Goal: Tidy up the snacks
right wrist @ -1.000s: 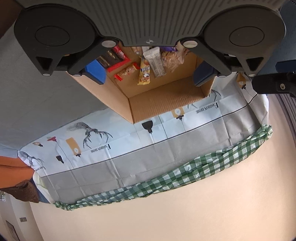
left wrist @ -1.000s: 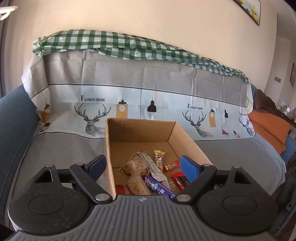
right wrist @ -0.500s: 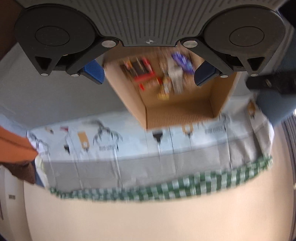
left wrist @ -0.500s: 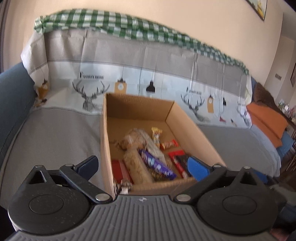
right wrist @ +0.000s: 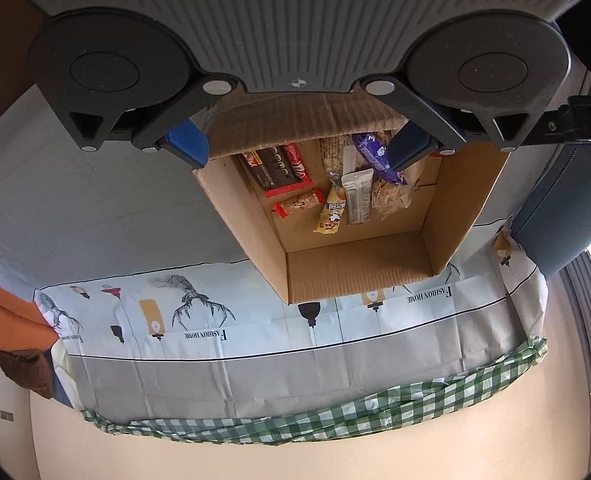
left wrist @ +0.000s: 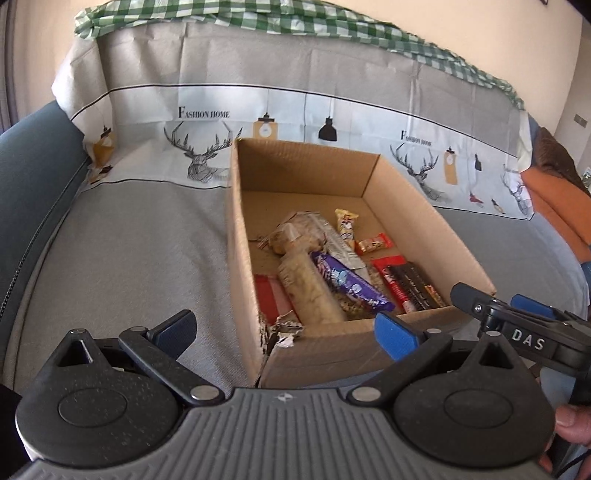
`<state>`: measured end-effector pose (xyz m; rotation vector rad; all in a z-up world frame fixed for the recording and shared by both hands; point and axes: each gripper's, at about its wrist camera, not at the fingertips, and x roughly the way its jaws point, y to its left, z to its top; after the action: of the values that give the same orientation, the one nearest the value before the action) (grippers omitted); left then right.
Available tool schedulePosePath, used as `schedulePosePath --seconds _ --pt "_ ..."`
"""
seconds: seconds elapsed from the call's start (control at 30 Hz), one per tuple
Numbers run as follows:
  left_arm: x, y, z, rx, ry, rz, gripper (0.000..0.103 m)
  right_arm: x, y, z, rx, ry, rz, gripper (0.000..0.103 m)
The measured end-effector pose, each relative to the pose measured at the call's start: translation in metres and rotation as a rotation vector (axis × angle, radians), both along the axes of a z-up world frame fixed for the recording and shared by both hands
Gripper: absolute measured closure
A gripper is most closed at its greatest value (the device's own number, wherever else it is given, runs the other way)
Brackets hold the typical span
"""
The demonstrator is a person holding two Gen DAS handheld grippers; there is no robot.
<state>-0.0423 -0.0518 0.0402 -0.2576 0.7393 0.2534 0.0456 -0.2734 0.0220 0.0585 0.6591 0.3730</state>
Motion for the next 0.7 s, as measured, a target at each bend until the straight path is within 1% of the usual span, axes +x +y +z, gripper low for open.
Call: schedulePosePath --seconds 0.17,0.3,0.47,0.7 --pt "0.007 -0.004 0.000 0.004 0.012 0.002 0.000 -0.002 -0.004 0.001 0.016 -0.009 0.002 0.001" --pt "0.010 -0.009 0.001 0.015 0.013 -0.003 0.000 0.000 -0.009 0.000 0.033 0.003 -0.007 0.001" --pt "0.009 -0.012 0.002 0.034 0.009 -0.002 0.001 -0.001 -0.007 0.000 0.012 -0.006 0.005 0.001" --pt "0.009 -0.015 0.002 0.039 0.011 -0.014 0.001 0.000 -0.005 0.000 0.002 -0.002 0.010 0.001"
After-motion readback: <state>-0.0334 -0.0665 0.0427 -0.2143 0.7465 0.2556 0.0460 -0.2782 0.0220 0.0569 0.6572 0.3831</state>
